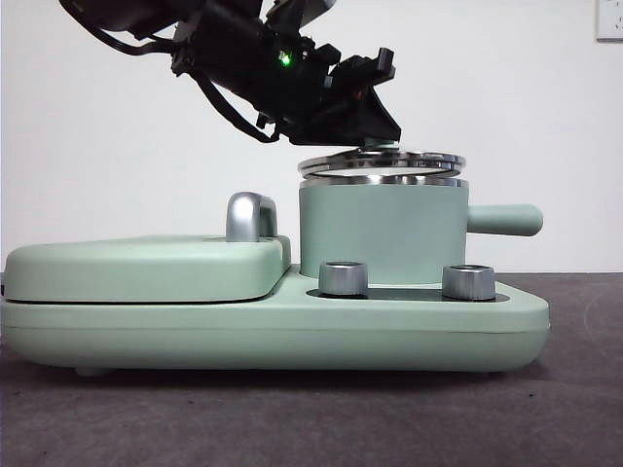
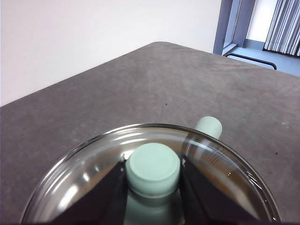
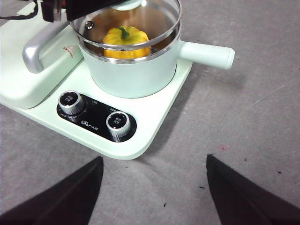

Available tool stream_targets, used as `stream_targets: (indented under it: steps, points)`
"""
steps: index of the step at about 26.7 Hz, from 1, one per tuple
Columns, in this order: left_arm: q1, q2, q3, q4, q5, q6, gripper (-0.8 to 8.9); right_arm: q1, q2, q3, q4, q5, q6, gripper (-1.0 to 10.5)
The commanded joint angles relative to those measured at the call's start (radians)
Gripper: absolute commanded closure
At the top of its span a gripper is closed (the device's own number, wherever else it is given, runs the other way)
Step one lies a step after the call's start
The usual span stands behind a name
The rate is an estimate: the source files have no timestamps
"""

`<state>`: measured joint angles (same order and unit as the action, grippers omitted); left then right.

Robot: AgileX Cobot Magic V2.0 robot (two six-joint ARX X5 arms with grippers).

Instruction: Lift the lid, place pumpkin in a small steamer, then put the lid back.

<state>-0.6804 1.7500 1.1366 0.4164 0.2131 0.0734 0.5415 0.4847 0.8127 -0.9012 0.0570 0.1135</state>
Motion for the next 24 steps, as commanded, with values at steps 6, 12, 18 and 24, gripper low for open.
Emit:
stream_targets:
  steps: [6,12,18,24]
  points:
    - [-0.01,0.039,0.032,0.024,0.004,0.019,7.98,0.006,0.003,0.005,0.008,0.004,0.013,6.1]
    - [-0.015,0.046,0.032,0.0,0.004,0.019,7.98,0.006,0.003,0.005,0.008,0.013,0.01,6.1]
    - [-0.016,0.046,0.032,-0.05,0.004,0.011,7.98,0.006,0.003,0.005,0.009,0.024,0.01,6.1]
    - [-0.016,0.045,0.032,-0.058,0.005,-0.029,5.33,0.006,0.003,0.005,0.009,0.023,0.01,6.1]
